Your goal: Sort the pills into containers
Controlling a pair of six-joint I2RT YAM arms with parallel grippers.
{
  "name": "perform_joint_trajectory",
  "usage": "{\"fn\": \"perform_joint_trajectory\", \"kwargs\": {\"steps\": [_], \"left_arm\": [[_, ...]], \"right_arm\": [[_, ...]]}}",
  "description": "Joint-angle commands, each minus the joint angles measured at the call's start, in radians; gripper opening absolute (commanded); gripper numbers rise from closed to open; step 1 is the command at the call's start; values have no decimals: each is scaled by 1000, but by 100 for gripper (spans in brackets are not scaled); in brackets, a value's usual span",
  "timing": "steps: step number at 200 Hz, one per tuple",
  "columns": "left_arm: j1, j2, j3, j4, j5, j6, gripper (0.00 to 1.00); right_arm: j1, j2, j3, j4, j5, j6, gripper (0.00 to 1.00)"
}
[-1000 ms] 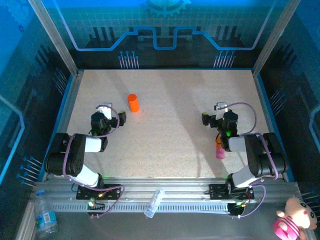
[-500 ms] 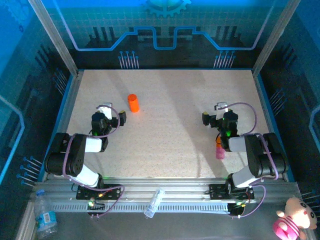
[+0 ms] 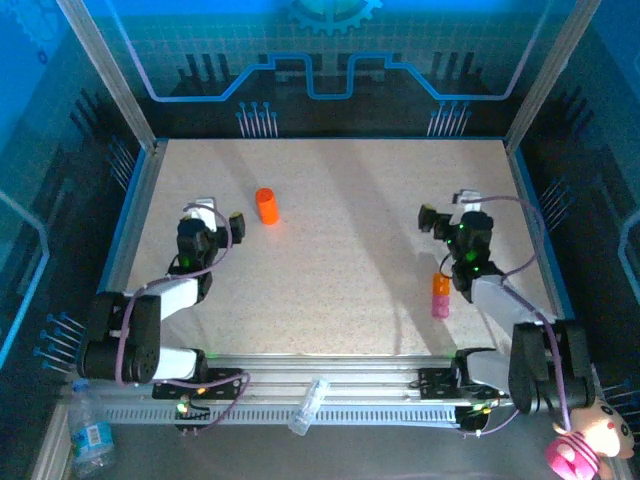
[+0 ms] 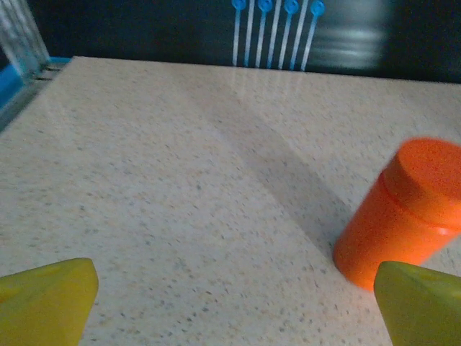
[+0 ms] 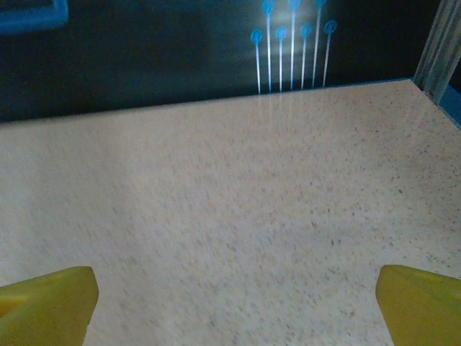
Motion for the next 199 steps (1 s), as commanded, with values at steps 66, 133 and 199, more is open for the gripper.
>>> {"fn": "perform_joint_trajectory", "kwargs": {"steps": [66,133,199], "left_arm": [[-24,-309,387,-900,-31,-383,99],[-246,-428,397,-991,42,-419,99],[-308,-431,332,-974,43,-448,99]], "right_arm": [[-46,-126,193,-941,-117,362,93],[-29,-79,42,-947,-116,420,96],[107,50,42,-875,-137,475,94]]}}
